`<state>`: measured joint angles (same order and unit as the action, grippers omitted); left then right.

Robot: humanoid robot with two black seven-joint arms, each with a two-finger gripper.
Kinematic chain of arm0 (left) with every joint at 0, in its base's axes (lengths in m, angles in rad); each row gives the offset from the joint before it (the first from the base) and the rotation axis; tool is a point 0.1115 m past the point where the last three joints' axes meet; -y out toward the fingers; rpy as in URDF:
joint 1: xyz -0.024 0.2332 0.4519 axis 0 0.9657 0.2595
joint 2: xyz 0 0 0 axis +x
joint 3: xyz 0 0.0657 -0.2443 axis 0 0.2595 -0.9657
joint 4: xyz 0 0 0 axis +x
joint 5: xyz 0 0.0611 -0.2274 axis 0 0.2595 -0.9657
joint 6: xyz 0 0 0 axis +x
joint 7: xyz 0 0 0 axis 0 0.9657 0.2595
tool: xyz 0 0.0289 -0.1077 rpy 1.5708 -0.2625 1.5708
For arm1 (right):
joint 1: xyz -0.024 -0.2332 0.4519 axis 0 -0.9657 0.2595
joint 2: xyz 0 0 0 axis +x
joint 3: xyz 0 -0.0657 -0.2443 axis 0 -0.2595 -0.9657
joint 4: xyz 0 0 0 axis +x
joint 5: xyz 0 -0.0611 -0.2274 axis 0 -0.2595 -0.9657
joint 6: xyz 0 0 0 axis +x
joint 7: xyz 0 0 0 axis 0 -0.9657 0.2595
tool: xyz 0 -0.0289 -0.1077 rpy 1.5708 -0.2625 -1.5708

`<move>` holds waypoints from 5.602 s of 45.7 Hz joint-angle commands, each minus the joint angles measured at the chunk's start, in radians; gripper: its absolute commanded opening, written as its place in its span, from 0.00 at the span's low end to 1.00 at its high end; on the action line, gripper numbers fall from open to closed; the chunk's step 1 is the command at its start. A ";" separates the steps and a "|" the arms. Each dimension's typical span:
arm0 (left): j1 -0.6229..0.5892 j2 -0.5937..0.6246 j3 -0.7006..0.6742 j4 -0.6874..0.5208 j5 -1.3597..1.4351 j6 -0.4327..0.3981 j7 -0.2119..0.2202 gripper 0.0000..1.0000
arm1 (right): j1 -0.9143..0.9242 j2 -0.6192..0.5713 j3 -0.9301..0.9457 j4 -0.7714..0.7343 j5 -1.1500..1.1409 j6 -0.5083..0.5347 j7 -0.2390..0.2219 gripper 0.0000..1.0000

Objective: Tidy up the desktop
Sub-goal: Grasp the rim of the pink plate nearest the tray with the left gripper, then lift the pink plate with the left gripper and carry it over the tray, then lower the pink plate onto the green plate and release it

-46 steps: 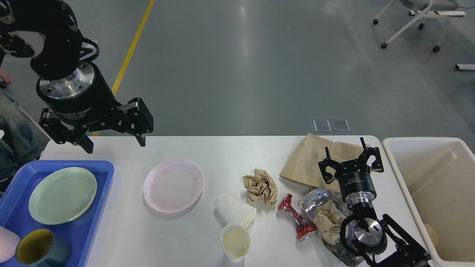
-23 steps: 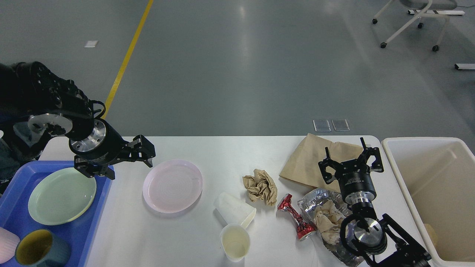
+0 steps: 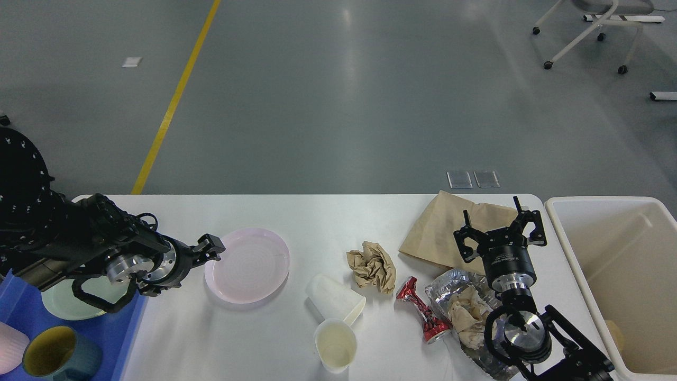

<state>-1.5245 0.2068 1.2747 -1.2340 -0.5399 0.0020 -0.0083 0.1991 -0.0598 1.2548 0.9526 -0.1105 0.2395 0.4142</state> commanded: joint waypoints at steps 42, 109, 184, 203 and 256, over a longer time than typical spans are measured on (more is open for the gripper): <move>0.242 -0.004 -0.176 0.261 -0.008 -0.106 0.053 0.65 | 0.000 0.000 0.000 0.000 0.000 0.000 0.000 1.00; 0.247 0.016 -0.132 0.274 -0.172 -0.186 0.085 0.00 | 0.000 0.000 0.000 0.000 0.000 0.001 0.000 1.00; -0.907 0.131 0.322 -0.415 -0.060 -0.694 0.087 0.00 | 0.000 -0.002 0.000 -0.002 0.000 0.001 0.000 1.00; -0.723 0.391 0.405 -0.145 0.192 -0.749 -0.007 0.00 | 0.000 -0.002 0.000 0.000 0.000 0.000 0.000 1.00; 0.437 0.543 -0.322 0.709 0.255 -0.562 0.180 0.00 | 0.000 -0.002 0.000 0.000 0.000 0.000 0.000 1.00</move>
<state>-1.0902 0.7608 0.9580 -0.5243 -0.3074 -0.5636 0.1767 0.1993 -0.0602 1.2548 0.9527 -0.1104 0.2401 0.4142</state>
